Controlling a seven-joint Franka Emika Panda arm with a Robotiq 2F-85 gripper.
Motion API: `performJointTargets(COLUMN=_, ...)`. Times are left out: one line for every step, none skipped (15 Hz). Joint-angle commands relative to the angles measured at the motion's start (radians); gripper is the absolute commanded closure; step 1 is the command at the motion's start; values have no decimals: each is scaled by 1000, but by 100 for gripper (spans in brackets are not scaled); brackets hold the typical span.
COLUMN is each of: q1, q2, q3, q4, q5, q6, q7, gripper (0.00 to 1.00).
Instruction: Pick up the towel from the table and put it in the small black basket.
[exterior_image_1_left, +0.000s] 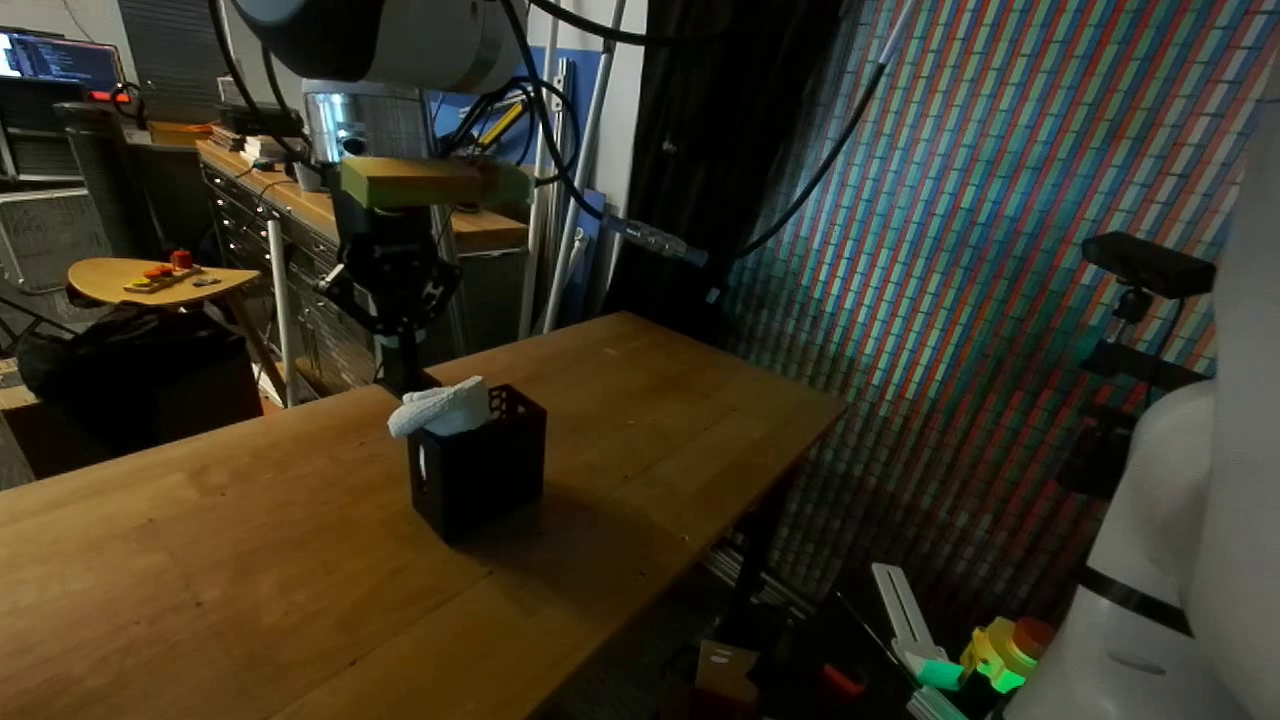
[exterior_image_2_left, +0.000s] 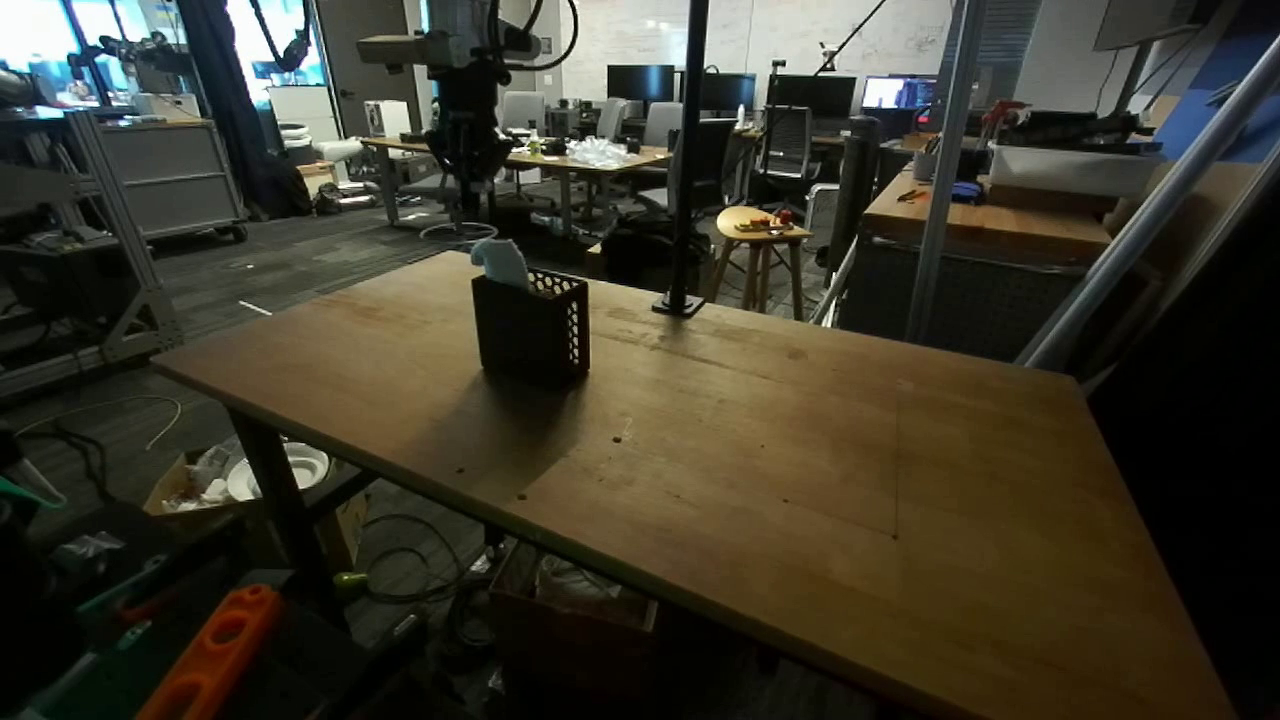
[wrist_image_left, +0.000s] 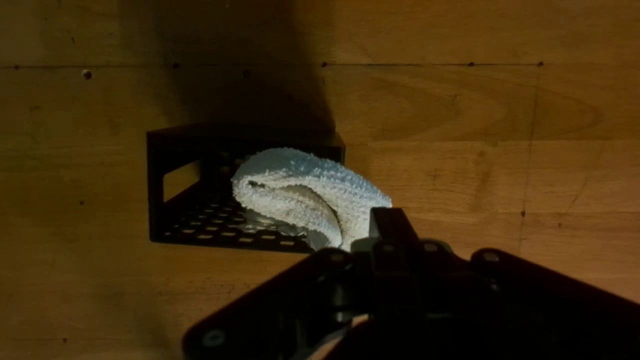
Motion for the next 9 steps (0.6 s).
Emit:
performJointTargets(q1=-7, q2=-10, q3=1, q4=-35, q5=23, q6=33, q7=5, gripper=100)
performJointTargets(q1=-9, q2=-8, q3=0, q4=-41, q5=23, q6=34, q7=1, gripper=100)
performJointTargets(q1=-11, q2=-8, q3=-1, q4=-46, q5=22, q6=37, q7=-1, gripper=100)
performJointTargets(q1=-13, q2=-5, q3=-2, q4=-49, q5=23, q6=40, q7=-2, gripper=100)
performJointTargets(q1=-15, q2=-5, q3=-2, q4=-54, q5=23, q6=45, q7=-4, gripper=100)
performJointTargets(q1=-17, q2=-2, q3=-3, q4=-54, q5=21, q6=47, q7=-7, gripper=100)
performJointTargets(q1=-19, q2=1, q3=-4, q4=-56, q5=18, q6=50, q7=-9, gripper=100)
performJointTargets(q1=-21, q2=1, q3=-4, q4=-58, q5=20, q6=52, q7=-11, gripper=100)
performJointTargets(q1=-23, q2=3, q3=-6, q4=-60, q5=20, q6=53, q7=-12, gripper=100)
